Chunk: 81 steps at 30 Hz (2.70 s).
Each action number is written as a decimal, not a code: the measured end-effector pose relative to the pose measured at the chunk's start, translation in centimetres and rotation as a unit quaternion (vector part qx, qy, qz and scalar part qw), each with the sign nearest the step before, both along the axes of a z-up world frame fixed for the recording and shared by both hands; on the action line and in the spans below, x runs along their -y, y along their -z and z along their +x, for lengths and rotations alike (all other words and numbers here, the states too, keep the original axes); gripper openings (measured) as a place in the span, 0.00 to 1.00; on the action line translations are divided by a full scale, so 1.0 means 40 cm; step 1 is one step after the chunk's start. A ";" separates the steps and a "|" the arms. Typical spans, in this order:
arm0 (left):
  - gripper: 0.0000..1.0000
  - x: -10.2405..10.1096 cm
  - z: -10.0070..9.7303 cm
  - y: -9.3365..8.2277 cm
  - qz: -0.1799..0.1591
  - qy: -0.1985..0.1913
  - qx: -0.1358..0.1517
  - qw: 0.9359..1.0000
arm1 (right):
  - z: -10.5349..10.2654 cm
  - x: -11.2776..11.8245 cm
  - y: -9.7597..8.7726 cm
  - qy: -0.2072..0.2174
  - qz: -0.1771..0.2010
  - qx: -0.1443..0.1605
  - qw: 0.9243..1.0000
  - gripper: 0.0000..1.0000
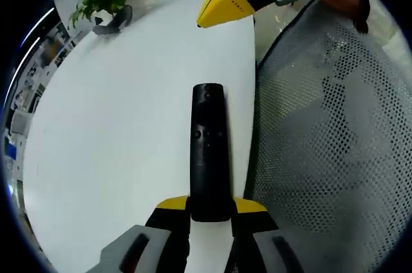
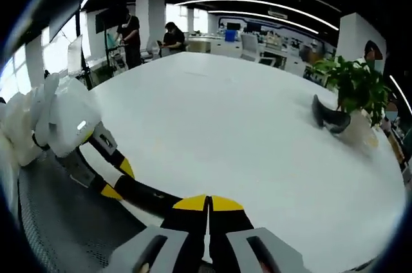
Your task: Press the specified remote control buttons in sequence, fully releasing each button before pressing the next.
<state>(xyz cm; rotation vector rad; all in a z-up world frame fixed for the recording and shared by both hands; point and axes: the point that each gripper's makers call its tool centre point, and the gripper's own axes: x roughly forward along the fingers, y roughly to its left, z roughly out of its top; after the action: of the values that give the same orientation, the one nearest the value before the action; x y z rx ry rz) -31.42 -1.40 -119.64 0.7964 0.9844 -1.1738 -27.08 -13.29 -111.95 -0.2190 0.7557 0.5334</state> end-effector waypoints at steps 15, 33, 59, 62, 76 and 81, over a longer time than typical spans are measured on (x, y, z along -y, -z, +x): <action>0.23 0.007 -0.050 -0.002 -0.064 -0.024 0.017 0.998 | -0.046 -0.016 0.121 -0.013 -0.016 -0.163 0.986 0.00; 0.24 0.009 -0.049 -0.007 -0.110 -0.021 0.017 0.994 | -0.041 -0.035 0.145 -0.018 0.009 -0.217 0.976 0.00; 0.24 0.014 -0.043 -0.004 -0.121 -0.016 0.028 0.992 | -0.054 -0.037 0.162 -0.027 -0.018 -0.215 0.976 0.00; 0.24 0.014 -0.042 -0.004 -0.121 -0.015 0.030 0.992 | -0.052 -0.036 0.163 -0.022 -0.012 -0.219 0.975 0.00; 0.24 0.015 -0.040 -0.004 -0.122 -0.013 0.035 0.992 | -0.053 -0.039 0.164 -0.009 0.017 -0.214 0.977 0.00; 0.24 0.015 -0.040 -0.003 -0.121 -0.011 0.038 0.992 | -0.055 -0.038 0.162 -0.007 0.029 -0.209 0.978 0.00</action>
<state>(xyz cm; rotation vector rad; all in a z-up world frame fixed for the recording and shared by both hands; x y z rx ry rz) -33.02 -1.98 -119.50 0.6302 0.7693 -1.2087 -29.26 -11.76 -118.42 -0.0565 1.1460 0.6219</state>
